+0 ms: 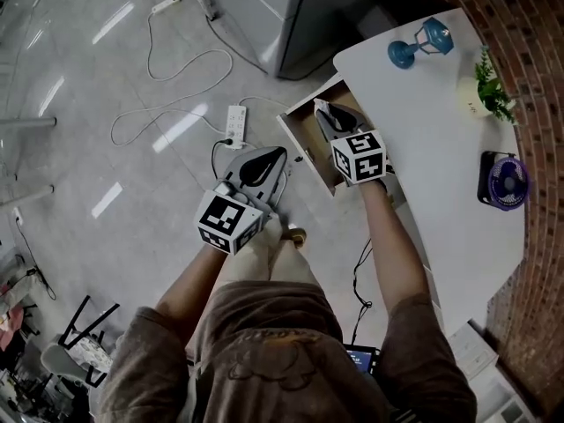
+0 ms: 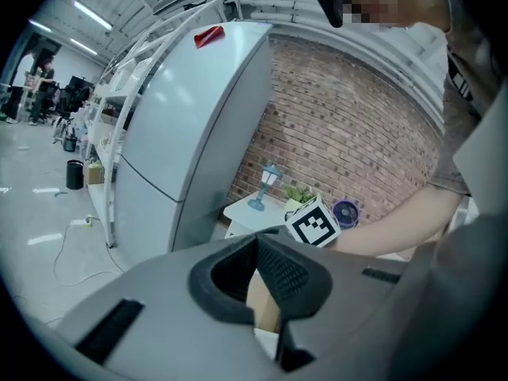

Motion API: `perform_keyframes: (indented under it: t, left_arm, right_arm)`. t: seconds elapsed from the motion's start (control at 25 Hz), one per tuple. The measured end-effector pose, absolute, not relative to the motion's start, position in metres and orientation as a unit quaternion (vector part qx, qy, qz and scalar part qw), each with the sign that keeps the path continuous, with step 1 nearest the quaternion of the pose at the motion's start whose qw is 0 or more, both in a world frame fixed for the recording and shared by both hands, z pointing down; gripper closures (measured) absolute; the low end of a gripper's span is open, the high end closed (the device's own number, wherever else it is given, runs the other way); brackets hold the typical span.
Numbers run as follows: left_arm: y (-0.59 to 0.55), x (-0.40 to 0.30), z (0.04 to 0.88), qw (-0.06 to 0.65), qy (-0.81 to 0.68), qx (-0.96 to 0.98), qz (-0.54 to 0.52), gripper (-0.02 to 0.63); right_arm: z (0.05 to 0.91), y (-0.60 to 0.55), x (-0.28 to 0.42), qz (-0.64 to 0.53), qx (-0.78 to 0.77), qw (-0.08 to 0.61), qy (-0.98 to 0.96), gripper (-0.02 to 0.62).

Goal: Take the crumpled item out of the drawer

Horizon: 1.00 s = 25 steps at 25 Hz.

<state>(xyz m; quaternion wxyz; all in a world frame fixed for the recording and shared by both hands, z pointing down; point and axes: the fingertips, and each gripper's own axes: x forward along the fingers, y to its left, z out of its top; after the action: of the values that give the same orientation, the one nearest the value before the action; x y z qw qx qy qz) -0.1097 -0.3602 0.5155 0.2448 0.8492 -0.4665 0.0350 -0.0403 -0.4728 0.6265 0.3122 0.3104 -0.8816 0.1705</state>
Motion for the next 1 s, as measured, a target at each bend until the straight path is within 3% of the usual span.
perform_keyframes:
  t: [0.56,1.0]
  left_arm:
    - [-0.330,-0.088,0.396,0.213,-0.431,0.877,0.001,0.600]
    - [-0.300,-0.049,0.343,0.184,-0.366,0.912,0.003,0.600]
  right_arm:
    - [0.441,-0.430,-0.033,0.120,0.343,0.189,-0.912,0.503]
    - [0.337,-0.381,0.018,0.092,0.380,0.103,-0.915,0.503]
